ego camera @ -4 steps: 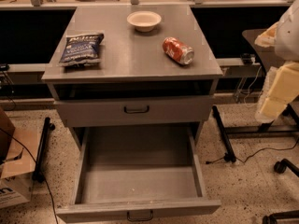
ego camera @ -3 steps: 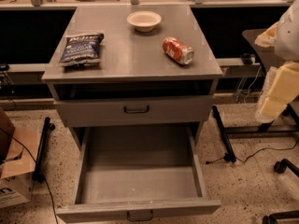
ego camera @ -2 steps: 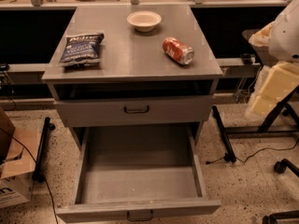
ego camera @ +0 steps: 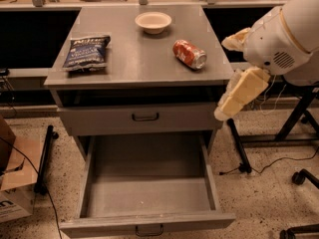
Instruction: Place blue chip bag into middle drawer
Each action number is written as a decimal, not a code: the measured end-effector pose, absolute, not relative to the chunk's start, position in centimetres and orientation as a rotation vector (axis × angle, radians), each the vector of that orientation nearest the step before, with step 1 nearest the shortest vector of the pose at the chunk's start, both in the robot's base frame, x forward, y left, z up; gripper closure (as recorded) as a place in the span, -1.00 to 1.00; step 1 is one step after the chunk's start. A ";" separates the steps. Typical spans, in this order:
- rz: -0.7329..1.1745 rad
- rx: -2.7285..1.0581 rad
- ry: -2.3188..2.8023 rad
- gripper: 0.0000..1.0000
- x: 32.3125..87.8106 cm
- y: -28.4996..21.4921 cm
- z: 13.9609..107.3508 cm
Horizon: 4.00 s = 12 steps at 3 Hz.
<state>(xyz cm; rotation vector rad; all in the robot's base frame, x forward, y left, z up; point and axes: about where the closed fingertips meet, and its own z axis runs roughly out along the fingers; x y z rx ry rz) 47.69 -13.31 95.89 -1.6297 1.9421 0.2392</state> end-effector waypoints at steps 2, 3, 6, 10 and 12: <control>0.376 -1.650 1.713 -1.00 49.9 -10.2 97.2; 0.413 -1.590 1.683 -1.00 51.8 -7.7 96.5; 0.608 -1.600 1.458 -1.00 64.6 9.6 93.4; 0.791 -1.568 1.467 -1.00 74.9 18.6 86.1; 0.861 -1.520 1.494 -0.49 75.0 20.2 84.0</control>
Offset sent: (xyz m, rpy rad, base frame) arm 0.0188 0.0223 0.0072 0.1213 -0.0480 0.0980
